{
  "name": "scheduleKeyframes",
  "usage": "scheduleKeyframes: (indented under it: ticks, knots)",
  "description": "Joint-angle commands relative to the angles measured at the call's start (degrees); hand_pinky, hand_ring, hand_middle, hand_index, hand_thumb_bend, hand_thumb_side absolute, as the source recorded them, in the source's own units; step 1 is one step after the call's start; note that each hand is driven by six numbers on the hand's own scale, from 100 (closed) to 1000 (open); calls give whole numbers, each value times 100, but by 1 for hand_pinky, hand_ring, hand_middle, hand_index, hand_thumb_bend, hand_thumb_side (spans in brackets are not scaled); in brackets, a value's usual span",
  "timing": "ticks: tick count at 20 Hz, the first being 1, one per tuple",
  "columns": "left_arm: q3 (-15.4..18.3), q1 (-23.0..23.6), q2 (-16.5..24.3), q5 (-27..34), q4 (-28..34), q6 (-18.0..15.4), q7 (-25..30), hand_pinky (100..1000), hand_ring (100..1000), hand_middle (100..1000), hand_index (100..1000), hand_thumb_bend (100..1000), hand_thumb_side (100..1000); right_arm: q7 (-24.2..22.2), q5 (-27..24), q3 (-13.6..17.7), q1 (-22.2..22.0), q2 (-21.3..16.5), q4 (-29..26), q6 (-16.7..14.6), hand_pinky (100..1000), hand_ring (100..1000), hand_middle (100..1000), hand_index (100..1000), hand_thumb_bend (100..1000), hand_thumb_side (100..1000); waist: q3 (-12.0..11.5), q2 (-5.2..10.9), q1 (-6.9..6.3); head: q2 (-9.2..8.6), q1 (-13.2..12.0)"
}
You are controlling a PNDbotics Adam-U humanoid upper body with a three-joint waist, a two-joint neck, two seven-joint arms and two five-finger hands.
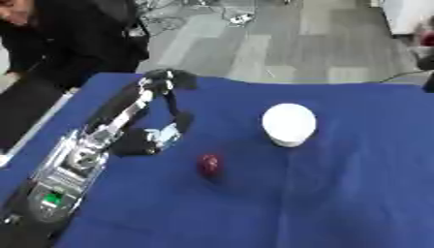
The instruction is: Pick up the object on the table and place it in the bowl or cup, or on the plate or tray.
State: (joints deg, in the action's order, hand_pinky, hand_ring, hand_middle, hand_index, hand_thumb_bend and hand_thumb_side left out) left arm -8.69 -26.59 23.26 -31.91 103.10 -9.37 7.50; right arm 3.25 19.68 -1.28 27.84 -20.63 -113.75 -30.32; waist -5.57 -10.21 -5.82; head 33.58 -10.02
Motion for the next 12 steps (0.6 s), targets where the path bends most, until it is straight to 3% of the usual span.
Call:
scheduleKeyframes:
  ticks: [1,8,12]
  knots:
    - [49,-111,203,-64,82,-11,73,603,480,818,834,148,901,-3,27,-5,47,-76,-84,25,330,545,753,792,105,1000,-9,100,13,14,24]
    - [-8,-176,280,-157,66,0,319,598,469,795,816,136,909,-26,58,-5,46,-79,-84,87,320,536,743,785,101,1000,-1,105,3,31,29]
    - [-136,-269,391,-274,-15,-9,711,415,404,706,771,105,899,-12,86,-9,49,-77,-84,140,313,530,735,781,100,1000,25,107,-10,36,25]
